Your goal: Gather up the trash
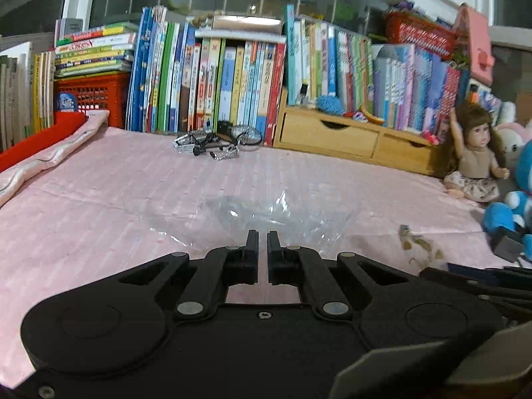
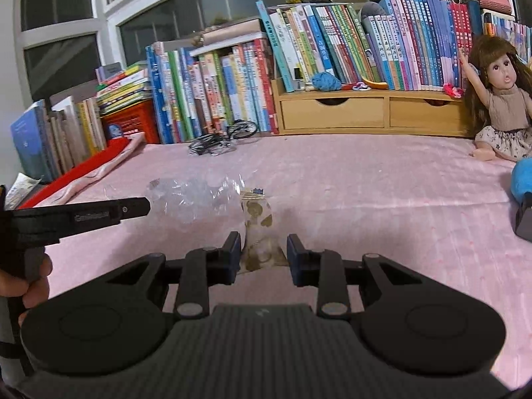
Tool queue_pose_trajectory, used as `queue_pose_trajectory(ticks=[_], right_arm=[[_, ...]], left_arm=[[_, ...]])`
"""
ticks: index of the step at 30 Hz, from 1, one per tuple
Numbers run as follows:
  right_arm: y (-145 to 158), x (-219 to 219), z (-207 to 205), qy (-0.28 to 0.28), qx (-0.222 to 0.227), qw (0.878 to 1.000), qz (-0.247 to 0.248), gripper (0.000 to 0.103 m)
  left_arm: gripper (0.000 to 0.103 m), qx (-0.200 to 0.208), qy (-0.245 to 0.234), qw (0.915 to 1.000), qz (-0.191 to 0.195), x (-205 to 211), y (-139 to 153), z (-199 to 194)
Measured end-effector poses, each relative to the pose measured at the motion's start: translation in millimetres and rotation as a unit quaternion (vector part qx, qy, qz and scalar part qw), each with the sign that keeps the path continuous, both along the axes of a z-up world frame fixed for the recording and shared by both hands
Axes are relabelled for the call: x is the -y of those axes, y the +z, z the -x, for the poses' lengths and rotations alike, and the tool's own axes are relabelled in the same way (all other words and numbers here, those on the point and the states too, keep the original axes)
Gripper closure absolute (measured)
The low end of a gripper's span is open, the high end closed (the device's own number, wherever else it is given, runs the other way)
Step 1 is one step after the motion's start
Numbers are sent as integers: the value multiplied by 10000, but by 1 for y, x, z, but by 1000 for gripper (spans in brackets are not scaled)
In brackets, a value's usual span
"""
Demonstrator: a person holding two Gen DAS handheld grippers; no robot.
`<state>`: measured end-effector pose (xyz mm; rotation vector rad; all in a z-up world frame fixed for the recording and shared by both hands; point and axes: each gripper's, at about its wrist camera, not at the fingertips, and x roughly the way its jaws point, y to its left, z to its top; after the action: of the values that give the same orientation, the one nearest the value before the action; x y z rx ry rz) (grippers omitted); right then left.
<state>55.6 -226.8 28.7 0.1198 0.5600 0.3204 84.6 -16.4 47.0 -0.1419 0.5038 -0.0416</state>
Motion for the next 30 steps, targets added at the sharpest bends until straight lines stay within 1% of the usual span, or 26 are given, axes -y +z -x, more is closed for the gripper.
queue_pose_trajectory(ticks=[3, 5, 7, 9, 11, 12, 13, 14, 15, 16, 18, 19, 22, 25, 27, 28, 29, 30], right_arm=[[-1, -2, 14, 74, -15, 10000, -44, 68], [-3, -4, 22, 130, -37, 9999, -44, 68], [-5, -6, 29, 180, -60, 9998, -27, 68], [-7, -9, 34, 217, -48, 9997, 29, 64], [-9, -12, 38, 217, -15, 9997, 134, 62], [-10, -14, 39, 212, -13, 9997, 156, 62], [-11, -14, 39, 194, -25, 9997, 156, 62], [-12, -14, 39, 180, -33, 9997, 137, 62], [-12, -14, 38, 167, -43, 9998, 111, 59], [-13, -14, 38, 150, -47, 9998, 94, 58], [-16, -14, 36, 99, -45, 9999, 83, 56], [-17, -14, 35, 67, -55, 9999, 71, 55], [-22, -12, 31, 20, -98, 9999, -11, 52], [-25, -11, 30, -5, -94, 10000, -21, 47], [-26, -10, 29, -15, -85, 10000, -15, 47], [-27, -10, 29, -29, -91, 10000, -30, 47], [-27, -10, 28, -33, -105, 9999, -56, 47], [-28, -9, 27, -36, -118, 9999, -76, 47]], left_arm=[[98, 132, -56, 9999, -52, -1, 4, 28], [98, 114, -74, 9999, -61, -3, 5, 44], [97, 41, -76, 10000, 8, -7, 3, 59], [94, 65, -91, 9999, 14, -10, 1, 71], [80, 183, -120, 9997, -80, -12, -1, 78], [53, 232, -53, 9996, -125, -13, -2, 78], [30, 264, 90, 9995, -112, -15, -3, 76], [24, 298, 245, 9992, -43, -18, -4, 73], [18, 326, 385, 9987, 101, -22, -4, 68], [16, 315, 490, 9978, 314, -28, -5, 62], [12, 146, 688, 9946, 767, -38, -8, 47], [10, 52, 886, 9909, 1010, -43, -11, 39], [8, -207, 1459, 9785, 1446, -51, -22, 19], [7, -395, 1853, 9660, 1758, -55, -34, 5], [6, -455, 1989, 9607, 1883, -55, -42, -3], [7, -484, 2040, 9588, 1917, -56, -46, -7], [8, -412, 2039, 9599, 1877, -56, -47, -9], [15, -371, 1991, 9617, 1845, -54, -48, -12]])
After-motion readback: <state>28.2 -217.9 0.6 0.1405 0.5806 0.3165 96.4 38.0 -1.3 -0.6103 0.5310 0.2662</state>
